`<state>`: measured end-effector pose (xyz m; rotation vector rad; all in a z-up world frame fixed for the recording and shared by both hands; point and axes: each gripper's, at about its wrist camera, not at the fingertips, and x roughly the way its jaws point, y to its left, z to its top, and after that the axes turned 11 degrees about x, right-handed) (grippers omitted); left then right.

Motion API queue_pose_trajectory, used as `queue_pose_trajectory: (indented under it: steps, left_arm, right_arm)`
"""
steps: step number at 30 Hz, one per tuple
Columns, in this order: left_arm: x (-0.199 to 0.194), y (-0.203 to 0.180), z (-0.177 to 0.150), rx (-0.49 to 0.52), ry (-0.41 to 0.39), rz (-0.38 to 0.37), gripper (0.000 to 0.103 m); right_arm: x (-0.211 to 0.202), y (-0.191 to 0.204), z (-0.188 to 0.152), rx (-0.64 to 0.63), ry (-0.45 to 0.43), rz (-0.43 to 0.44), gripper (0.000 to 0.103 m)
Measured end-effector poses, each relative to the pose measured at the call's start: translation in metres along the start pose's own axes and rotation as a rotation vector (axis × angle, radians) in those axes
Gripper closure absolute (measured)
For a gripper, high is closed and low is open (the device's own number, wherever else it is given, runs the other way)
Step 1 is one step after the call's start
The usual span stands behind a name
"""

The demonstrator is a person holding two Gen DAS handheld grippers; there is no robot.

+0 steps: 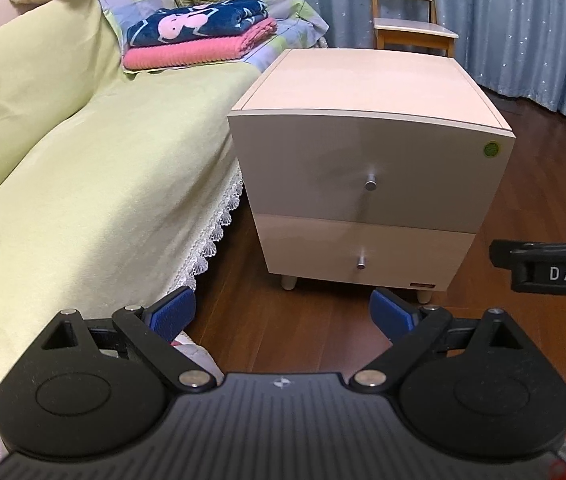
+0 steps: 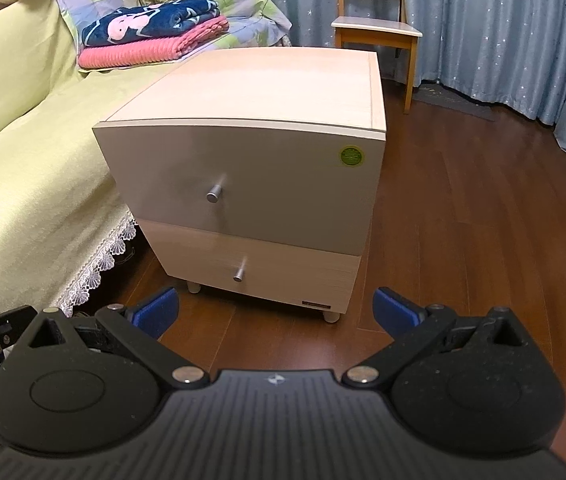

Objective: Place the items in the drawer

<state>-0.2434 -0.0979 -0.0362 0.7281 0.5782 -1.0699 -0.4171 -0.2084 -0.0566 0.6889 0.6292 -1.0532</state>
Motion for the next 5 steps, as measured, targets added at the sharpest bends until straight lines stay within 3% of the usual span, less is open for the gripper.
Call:
queue_pose_trajectory:
  steps: [5]
  left_arm:
    - [0.007, 0.005, 0.005, -0.011, -0.025, -0.013, 0.003]
  right_arm:
    - [0.013, 0.003, 0.004, -0.003, 0.009, -0.006, 0.001]
